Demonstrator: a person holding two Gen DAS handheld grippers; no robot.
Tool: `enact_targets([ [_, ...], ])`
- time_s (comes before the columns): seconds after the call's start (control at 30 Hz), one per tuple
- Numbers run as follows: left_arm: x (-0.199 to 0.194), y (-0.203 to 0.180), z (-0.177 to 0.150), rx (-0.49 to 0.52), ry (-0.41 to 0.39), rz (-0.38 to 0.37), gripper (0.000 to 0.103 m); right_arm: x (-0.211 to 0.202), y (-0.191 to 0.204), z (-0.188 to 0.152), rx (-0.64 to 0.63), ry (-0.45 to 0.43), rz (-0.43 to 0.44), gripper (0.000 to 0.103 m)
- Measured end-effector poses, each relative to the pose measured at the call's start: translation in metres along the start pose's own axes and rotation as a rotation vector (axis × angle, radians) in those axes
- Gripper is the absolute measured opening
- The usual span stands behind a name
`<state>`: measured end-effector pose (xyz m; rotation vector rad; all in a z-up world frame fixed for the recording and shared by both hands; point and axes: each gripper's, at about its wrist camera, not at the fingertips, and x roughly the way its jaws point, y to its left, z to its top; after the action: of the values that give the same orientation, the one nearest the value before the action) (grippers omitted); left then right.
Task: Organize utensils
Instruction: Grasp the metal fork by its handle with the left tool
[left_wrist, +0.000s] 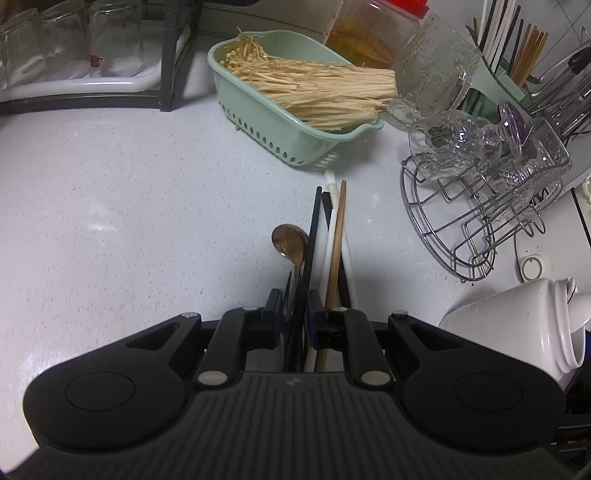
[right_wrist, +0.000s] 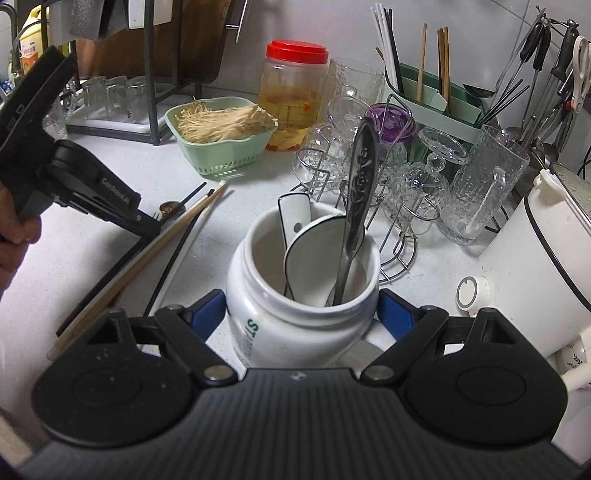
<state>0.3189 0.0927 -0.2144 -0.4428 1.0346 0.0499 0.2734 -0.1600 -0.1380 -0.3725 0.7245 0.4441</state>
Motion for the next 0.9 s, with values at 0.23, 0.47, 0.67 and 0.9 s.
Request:
enact_targets([
  [0.23,-0.013,0.008,-0.010,-0.016,-0.017,0.019,0.005,-0.001,0.002,-0.001,-0.003,-0.005,-0.003,0.091],
  [0.47,-0.026,0.021,-0.022,-0.046,-0.032,0.015,0.000,-0.001,0.002,-0.002,-0.002,-0.008,-0.004,0.091],
  [0.67,-0.039,0.034,-0.032,-0.088,-0.044,0.008,0.000,-0.004,0.006,-0.003,-0.016,-0.016,0.011,0.091],
  [0.9,-0.047,0.045,-0.039,-0.119,-0.049,-0.002,0.000,-0.005,0.009,-0.002,-0.028,-0.027,0.026,0.091],
])
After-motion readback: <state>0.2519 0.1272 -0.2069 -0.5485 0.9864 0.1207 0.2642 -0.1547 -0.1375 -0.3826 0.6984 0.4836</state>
